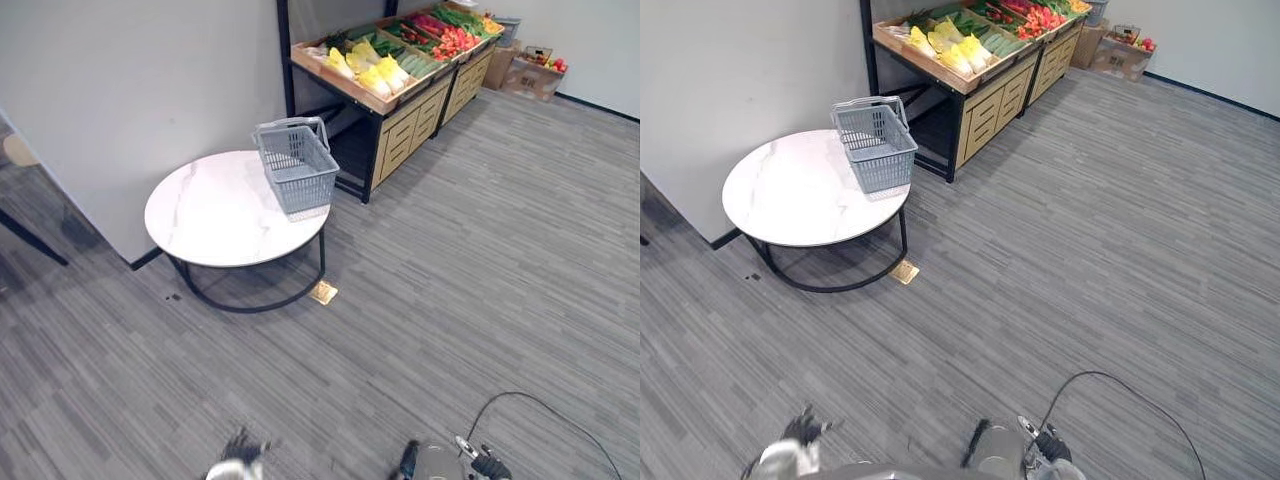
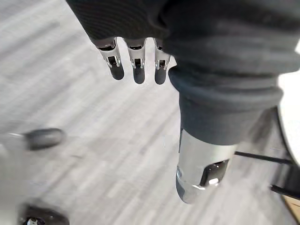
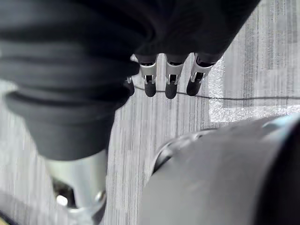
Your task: Pick vegetable in the basket
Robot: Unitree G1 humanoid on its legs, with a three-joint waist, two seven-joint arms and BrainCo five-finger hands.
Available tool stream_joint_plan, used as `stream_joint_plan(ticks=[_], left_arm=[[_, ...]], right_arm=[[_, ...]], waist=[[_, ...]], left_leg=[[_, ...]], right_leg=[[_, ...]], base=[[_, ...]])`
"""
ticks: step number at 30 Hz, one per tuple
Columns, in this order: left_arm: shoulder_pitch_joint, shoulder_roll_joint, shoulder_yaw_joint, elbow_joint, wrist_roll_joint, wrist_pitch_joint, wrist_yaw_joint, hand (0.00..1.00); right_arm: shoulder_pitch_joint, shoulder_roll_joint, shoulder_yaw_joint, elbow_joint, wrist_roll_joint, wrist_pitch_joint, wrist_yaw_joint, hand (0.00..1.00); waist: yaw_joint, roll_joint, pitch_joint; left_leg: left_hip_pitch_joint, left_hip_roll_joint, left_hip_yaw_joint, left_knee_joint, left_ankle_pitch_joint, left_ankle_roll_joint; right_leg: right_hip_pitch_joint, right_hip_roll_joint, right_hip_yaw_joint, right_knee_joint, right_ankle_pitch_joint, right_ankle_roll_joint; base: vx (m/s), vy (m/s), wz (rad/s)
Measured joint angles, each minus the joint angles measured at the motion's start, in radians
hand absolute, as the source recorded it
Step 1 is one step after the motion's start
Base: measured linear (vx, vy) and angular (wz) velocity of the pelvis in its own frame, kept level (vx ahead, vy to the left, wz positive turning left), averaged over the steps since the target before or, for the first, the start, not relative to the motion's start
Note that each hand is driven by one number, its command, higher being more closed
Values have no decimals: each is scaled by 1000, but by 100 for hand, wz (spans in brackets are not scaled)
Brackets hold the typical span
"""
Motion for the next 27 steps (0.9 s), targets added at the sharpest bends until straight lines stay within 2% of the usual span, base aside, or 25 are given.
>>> stream_joint_plan(ticks=[3,4,5,6,7,8,10,11,12,14,15,17,18,19,21,22,23,24,25,27], left_arm=[[-71,-32,-4,-85,-12,-17,33,0],[-75,-36,-4,-98,-12,-27,39,0],[-77,-45,-4,-112,-11,-37,50,0],[-66,-54,-4,-116,-11,-41,58,0],[-47,-60,-7,-112,-10,-42,62,0],[-24,-75,-25,-95,-10,-44,64,0],[8,-97,-39,-58,-10,-43,61,0],[23,-105,-35,-11,-10,-41,57,0],[45,-108,-31,32,-11,-32,52,0],[88,-107,-15,68,-12,-29,48,0],[109,-85,34,72,-14,-31,37,0],[120,-89,79,65,-40,-38,23,0],[121,-91,88,50,-44,-43,18,0],[123,-82,105,43,-41,-45,8,0],[137,-71,118,44,-34,-44,1,0],[163,-65,124,48,-8,-39,-6,0],[189,-67,127,56,9,-29,-9,0],[220,-79,169,60,12,-21,-12,0],[224,-66,205,56,38,-5,-13,0],[220,-66,227,61,39,3,-15,0]], right_arm=[[51,14,-38,-6,0,22,-2,0],[66,17,-39,-10,-1,24,-3,0],[94,21,-39,-13,-2,32,-4,0],[120,20,-48,-13,-2,37,-5,0],[126,20,-61,-13,-4,37,-5,0],[112,9,-66,-11,-26,36,-4,0],[100,-18,-63,-9,-39,35,-3,0],[86,-25,-55,-3,-40,35,-3,0],[82,-31,-39,1,-40,35,-5,0],[65,-39,-1,0,-39,35,-10,0],[39,-46,38,1,-42,31,-21,0],[32,-68,61,10,-38,31,-27,0],[19,-74,64,11,-38,31,-27,0],[-19,-73,78,10,-38,30,-26,0],[-42,-69,91,7,-38,29,-24,0],[-53,-61,91,-3,-39,25,-23,0],[-51,-51,94,-9,-40,21,-24,0],[-39,-30,119,-13,-41,19,-23,0],[-32,5,175,-27,-49,19,-20,0],[-39,26,184,-41,-71,17,-18,0]], waist=[[0,23,11],[0,24,10],[-6,22,10],[-12,29,-5],[-14,50,-13],[-14,70,-16],[-6,102,-34],[-4,111,-33],[0,114,-28],[10,103,-12],[20,93,-3],[44,90,0],[61,92,0],[71,91,2],[72,88,3],[73,88,3],[78,88,3],[94,76,-12],[102,23,-21],[119,13,-16]], left_leg=[[63,46,-6,-11,-51,-68],[85,56,-6,-19,-66,-82],[133,78,-8,-35,-106,-89],[187,110,-20,-40,-134,-89],[201,136,-27,-27,-130,-95],[184,184,-55,71,-78,-119],[97,238,-95,273,-5,-120],[-2,276,-139,482,133,-115],[-93,309,-180,688,255,-146],[-181,349,-142,915,232,-141],[-255,347,-97,1017,158,-110],[-347,309,-33,994,74,-96],[-391,289,-3,925,44,-100],[-437,252,31,742,22,-97],[-451,215,49,540,32,-85],[-439,171,46,308,87,-68],[-426,147,43,174,190,-53],[-416,111,57,162,236,2],[-460,83,67,220,189,6],[-500,90,86,292,156,29]], right_leg=[[-21,34,30,-396,165,22],[-29,32,53,-427,175,32],[-29,23,93,-407,172,39],[-37,21,103,-311,225,34],[-54,33,111,-238,232,32],[-89,61,140,-95,185,-22],[-75,97,125,-57,115,-40],[-26,115,102,-57,74,-47],[54,132,78,-82,42,-56],[175,166,74,-145,21,-66],[295,186,72,-222,0,-66],[392,187,77,-294,-9,-56],[417,184,81,-318,-15,-46],[441,177,97,-341,-18,-21],[464,165,113,-354,-31,4],[493,152,121,-369,-50,33],[520,144,127,-385,-62,53],[553,126,129,-416,-69,55],[558,103,112,-452,-44,39],[564,94,106,-469,10,68]], base=[[486,-211,5],[595,-308,10],[644,-388,19],[817,-505,20],[829,-584,7],[847,-650,-15],[726,-551,-16],[738,-368,10],[718,-305,18],[628,-209,9],[571,-163,6],[487,-71,2],[512,23,-37],[408,78,-49],[371,143,-41],[444,223,-30],[489,242,-23],[738,274,17],[546,168,27],[411,128,35]])
